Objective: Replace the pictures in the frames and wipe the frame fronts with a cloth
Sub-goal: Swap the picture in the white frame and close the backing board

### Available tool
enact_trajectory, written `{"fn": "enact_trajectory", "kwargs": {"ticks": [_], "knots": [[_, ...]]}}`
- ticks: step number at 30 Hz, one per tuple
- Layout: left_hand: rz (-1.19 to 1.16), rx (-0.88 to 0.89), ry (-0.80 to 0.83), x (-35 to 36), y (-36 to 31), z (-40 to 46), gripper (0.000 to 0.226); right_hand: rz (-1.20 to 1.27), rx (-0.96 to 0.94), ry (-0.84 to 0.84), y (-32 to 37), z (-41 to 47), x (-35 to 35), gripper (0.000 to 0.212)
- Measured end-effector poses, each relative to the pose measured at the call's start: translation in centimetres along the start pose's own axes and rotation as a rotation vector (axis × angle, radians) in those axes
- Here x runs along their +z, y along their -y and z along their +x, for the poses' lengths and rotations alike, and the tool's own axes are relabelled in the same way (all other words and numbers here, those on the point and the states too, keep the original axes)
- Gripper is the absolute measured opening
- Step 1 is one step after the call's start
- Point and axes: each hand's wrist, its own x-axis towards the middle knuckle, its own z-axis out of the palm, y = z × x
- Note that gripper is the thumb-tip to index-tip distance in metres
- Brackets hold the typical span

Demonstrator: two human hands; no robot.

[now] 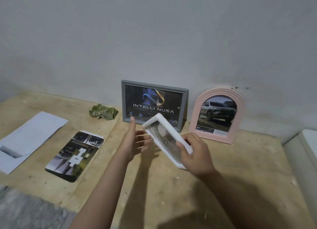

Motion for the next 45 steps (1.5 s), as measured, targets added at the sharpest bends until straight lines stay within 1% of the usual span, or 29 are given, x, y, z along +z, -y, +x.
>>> {"fn": "enact_trajectory", "kwargs": {"ticks": [1, 2, 3, 5, 6, 8, 9, 11, 13, 15, 16, 17, 18, 19, 21, 24, 27, 29, 34, 36, 38, 40, 42, 44, 45], "knots": [[-0.009, -0.039, 0.047, 0.1, -0.8, 0.0, 0.08, -0.059, -0.101, -0.009, 0.3, -0.4, -0.2, 0.003], [0.015, -0.069, 0.085, 0.2, -1.3, -0.1, 0.076, -0.119, -0.19, -0.017, 0.5, -1.0, -0.1, 0.007], [0.057, -0.088, 0.118, 0.3, -1.6, -0.1, 0.064, -0.177, -0.281, -0.031, 0.4, -1.6, 0.0, 0.01], [0.136, -0.106, 0.137, 0.2, -1.2, 0.1, 0.03, -0.258, -0.441, -0.076, -0.1, -3.1, 0.4, 0.013], [0.137, -0.112, 0.141, 0.1, -0.8, 0.3, 0.02, -0.275, -0.486, -0.089, -0.4, -3.9, 0.6, 0.014], [0.122, -0.11, 0.143, -0.1, 0.4, 1.0, 0.016, -0.285, -0.501, -0.078, -1.2, -5.5, 0.9, 0.015], [0.131, -0.1, 0.145, -0.2, 1.0, 1.1, 0.017, -0.3, -0.469, -0.065, -1.8, -6.1, 1.0, 0.015], [0.148, -0.073, 0.163, -0.3, 2.3, 1.2, 0.019, -0.294, -0.32, -0.055, -3.1, -7.2, 0.9, 0.021], [0.164, -0.044, 0.174, -0.6, 3.5, 1.4, 0.022, -0.295, -0.105, -0.15, -4.7, -7.7, 0.7, 0.031], [0.193, -0.021, 0.176, -1.0, 4.9, 1.9, 0.024, -0.246, 0.15, -0.304, -6.0, -8.0, 0.5, 0.035], [0.201, -0.014, 0.18, -1.3, 5.7, 2.2, 0.024, -0.14, 0.321, -0.345, -6.2, -8.1, 0.2, 0.031], [0.206, -0.016, 0.192, -1.4, 6.5, 2.5, 0.024, 0.002, 0.499, -0.358, -6.3, -8.1, -0.1, 0.021], [0.209, -0.022, 0.201, -1.5, 7.1, 2.6, 0.024, 0.123, 0.645, -0.316, -6.6, -8.1, -0.1, 0.011], [0.217, -0.031, 0.207, -1.4, 7.8, 2.6, 0.025, 0.21, 0.751, -0.253, -6.9, -8.3, 0.0, 0.015], [0.249, -0.048, 0.179, -1.0, 8.9, 2.1, 0.027, 0.221, 0.847, -0.168, -7.7, -9.0, 0.5, 0.022], [0.323, 0.009, 0.069, -0.2, 10.9, 2.0, 0.027, 0.195, 0.949, -0.191, -7.9, -10.4, 1.3, 0.019], [0.529, 0.167, -0.013, -0.1, 12.6, 2.2, 0.02, 0.22, 1.058, -0.275, -8.2, -11.8, 2.1, 0.02], [0.64, 0.244, -0.048, 0.3, 13.3, 1.9, 0.02, 0.214, 1.089, -0.299, -8.4, -12.5, 2.5, 0.018], [0.784, 0.344, -0.059, 1.2, 13.9, 1.6, 0.025, 0.058, 1.077, -0.303, -8.6, -13.5, 2.7, 0.016], [0.855, 0.379, -0.065, 1.3, 13.9, 1.6, 0.022, 0.0, 1.056, -0.288, -8.6, -13.3, 2.4, 0.015], [0.958, 0.397, -0.067, 1.2, 14.1, 2.1, 0.018, -0.042, 1.02, -0.248, -8.8, -13.2, 2.3, 0.014], [1.04, 0.382, -0.058, 1.2, 14.1, 2.4, 0.021, -0.063, 0.982, -0.203, -8.9, -13.2, 2.2, 0.013], [1.082, 0.377, -0.036, 1.6, 13.7, 2.3, 0.01, -0.071, 0.944, -0.19, -9.0, -13.3, 1.9, 0.013], [1.12, 0.397, -0.016, 1.9, 13.2, 2.4, 0.037, -0.069, 0.92, -0.175, -8.9, -13.3, 1.6, 0.014], [1.155, 0.396, -0.014, 2.1, 12.8, 2.4, 0.044, -0.059, 0.917, -0.161, -8.9, -13.3, 1.5, 0.014]]}}
